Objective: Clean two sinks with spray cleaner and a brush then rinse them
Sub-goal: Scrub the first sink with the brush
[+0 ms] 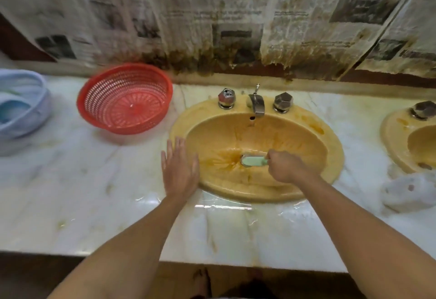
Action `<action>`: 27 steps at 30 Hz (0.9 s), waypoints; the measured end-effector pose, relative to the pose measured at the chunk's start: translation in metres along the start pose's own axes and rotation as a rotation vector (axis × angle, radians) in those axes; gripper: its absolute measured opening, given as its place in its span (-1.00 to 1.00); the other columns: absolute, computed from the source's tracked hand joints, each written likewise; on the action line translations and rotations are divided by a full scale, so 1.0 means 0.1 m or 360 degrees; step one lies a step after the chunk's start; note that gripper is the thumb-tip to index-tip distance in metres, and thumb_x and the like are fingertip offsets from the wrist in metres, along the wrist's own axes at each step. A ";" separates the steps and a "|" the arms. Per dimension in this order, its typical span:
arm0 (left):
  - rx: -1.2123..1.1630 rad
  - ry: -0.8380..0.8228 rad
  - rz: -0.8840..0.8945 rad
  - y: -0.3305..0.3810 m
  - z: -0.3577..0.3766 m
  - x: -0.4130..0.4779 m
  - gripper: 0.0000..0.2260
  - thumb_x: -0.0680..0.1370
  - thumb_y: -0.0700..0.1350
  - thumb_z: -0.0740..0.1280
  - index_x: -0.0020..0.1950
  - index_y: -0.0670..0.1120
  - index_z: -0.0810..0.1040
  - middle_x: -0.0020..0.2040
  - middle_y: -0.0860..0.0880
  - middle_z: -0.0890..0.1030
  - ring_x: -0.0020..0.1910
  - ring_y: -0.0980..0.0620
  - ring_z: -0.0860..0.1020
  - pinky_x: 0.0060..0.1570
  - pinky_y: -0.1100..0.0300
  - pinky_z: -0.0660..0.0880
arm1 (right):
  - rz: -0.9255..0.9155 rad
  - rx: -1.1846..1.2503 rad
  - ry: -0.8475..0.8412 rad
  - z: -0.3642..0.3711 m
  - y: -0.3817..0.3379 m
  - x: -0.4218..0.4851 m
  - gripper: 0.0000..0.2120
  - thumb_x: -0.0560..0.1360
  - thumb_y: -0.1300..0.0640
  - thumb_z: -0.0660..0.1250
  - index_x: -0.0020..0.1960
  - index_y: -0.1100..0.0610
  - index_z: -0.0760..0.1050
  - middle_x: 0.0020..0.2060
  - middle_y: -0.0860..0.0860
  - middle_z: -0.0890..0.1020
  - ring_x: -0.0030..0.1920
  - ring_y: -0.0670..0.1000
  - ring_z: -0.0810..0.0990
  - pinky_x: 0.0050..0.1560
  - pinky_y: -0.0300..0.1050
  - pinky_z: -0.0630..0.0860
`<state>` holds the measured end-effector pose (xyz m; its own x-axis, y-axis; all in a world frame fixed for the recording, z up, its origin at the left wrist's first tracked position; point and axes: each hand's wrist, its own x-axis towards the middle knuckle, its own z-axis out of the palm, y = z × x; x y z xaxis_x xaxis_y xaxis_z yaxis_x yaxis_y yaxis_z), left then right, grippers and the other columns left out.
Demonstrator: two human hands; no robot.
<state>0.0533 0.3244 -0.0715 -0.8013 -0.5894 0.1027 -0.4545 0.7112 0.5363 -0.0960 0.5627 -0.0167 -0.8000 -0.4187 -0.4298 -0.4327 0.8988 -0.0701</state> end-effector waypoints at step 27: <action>0.0585 0.0054 -0.0461 -0.43 0.27 -0.20 -0.50 0.69 0.01 -0.09 0.63 -0.05 0.22 0.63 -0.04 0.21 0.63 -0.12 0.05 0.59 -0.11 -0.03 | -0.0464 -0.0119 -0.0491 0.26 -0.04 1.70 -0.67 0.64 -0.03 0.18 0.01 0.08 0.68 0.03 0.11 0.67 -0.04 0.11 0.58 -0.15 -0.09 0.43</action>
<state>0.0783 0.3161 -0.1197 -0.6108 -0.7915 0.0233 -0.7700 0.6006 0.2153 -0.2198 0.4914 -0.1127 -0.4827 -0.5853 -0.6515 -0.6605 0.7318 -0.1680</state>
